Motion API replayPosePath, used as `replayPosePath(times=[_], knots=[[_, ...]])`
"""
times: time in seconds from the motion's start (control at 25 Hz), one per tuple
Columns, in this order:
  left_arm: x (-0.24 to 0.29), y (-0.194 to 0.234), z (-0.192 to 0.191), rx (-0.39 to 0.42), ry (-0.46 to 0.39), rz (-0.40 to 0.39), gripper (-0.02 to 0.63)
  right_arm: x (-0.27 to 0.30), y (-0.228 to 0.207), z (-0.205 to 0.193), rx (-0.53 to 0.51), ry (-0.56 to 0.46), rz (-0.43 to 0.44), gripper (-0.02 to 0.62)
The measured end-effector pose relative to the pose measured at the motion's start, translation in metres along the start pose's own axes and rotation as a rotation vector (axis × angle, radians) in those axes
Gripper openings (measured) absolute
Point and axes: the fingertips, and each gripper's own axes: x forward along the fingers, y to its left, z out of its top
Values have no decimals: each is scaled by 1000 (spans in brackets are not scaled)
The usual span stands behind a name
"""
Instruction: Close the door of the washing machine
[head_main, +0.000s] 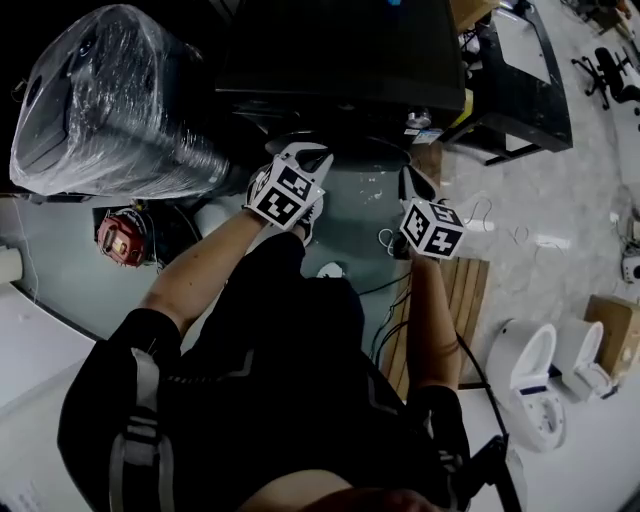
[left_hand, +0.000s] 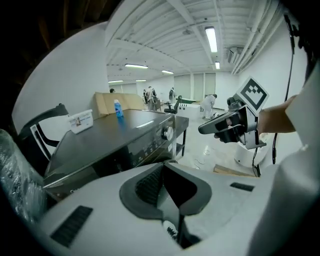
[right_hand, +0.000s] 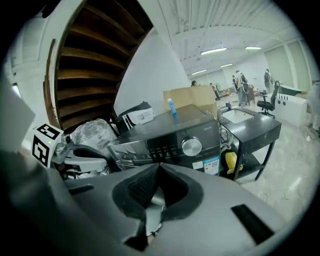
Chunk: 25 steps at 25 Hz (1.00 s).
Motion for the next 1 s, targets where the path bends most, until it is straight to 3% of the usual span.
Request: replayPosePath(times=[0.44,0.76,1.0], knots=[[-123,5,60,-128,-185,110,5,-87,60,91,-158,-123,75,3],[-213,48,101,-176,-307,204,3,-126,107,162,-274,-262,62,3],[-272,84,112,-206,-418,246,3,-141,148,193,-318,-327,49,3]])
